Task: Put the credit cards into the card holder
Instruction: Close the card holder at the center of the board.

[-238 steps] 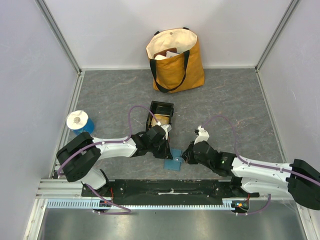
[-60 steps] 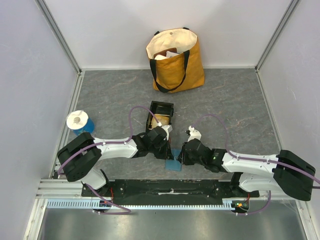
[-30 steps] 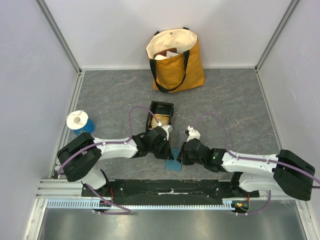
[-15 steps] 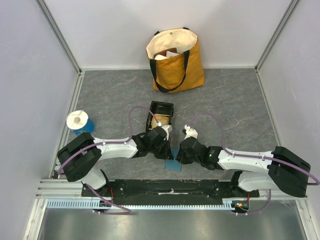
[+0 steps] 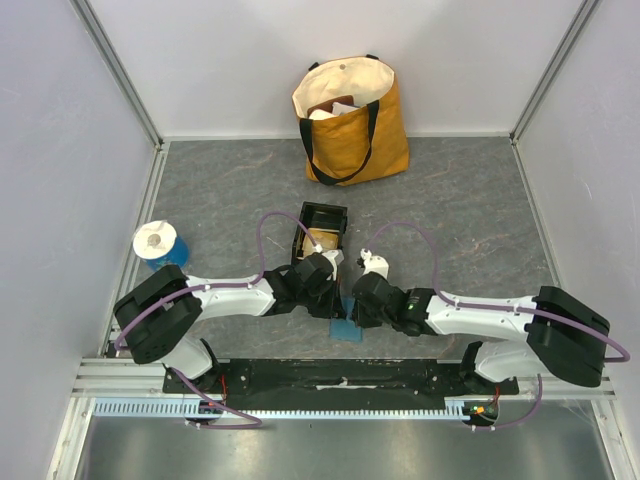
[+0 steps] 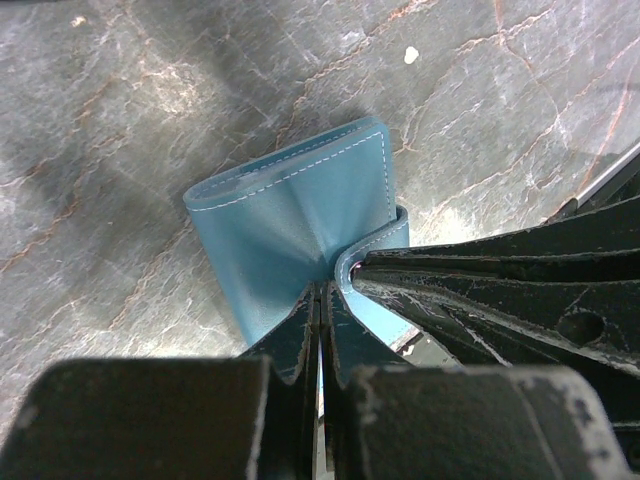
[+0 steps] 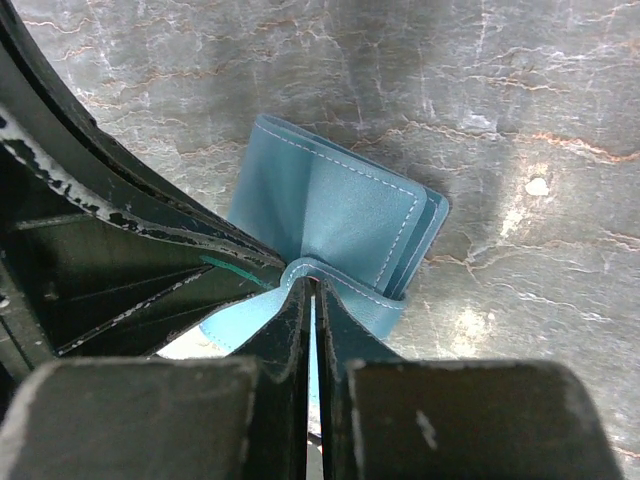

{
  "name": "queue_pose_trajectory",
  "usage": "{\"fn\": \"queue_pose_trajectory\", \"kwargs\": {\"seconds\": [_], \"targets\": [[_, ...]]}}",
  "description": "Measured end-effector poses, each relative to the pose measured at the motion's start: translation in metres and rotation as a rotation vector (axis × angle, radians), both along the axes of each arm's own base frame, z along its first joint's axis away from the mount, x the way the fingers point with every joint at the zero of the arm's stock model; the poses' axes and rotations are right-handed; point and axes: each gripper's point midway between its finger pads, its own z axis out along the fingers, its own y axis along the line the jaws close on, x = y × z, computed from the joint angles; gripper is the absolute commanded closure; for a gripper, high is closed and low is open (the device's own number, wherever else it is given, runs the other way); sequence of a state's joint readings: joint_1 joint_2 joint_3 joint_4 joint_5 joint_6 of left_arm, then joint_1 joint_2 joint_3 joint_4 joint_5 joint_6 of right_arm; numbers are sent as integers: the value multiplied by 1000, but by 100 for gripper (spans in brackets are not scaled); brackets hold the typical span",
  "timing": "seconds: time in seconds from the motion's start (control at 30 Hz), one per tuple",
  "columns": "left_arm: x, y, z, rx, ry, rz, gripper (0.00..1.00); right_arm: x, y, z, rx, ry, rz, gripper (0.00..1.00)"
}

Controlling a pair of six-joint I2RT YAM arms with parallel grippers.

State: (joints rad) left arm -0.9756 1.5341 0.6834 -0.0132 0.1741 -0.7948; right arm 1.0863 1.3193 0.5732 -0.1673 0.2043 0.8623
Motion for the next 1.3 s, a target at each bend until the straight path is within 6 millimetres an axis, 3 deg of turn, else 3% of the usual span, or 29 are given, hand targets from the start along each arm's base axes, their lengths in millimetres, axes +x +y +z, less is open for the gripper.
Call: {"fn": "queue_pose_trajectory", "kwargs": {"seconds": [0.17,0.43,0.67,0.87,1.03,1.3], "targets": [[1,2,0,6,-5,7,98,0,1,-2,-19,-7,-3,97],[2,3,2,8,-19,13,97,4,0,4,-17,-38,-19,82],[7,11,4,38,-55,48,96,4,-1,4,-36,-52,6,79],[11,19,10,49,-87,78,89,10,3,4,-66,-80,53,76],[14,25,9,74,-104,101,87,12,-2,9,-79,-103,53,59],[13,29,-1,103,-88,104,86,21,-18,26,-40,-158,-21,50]]}}
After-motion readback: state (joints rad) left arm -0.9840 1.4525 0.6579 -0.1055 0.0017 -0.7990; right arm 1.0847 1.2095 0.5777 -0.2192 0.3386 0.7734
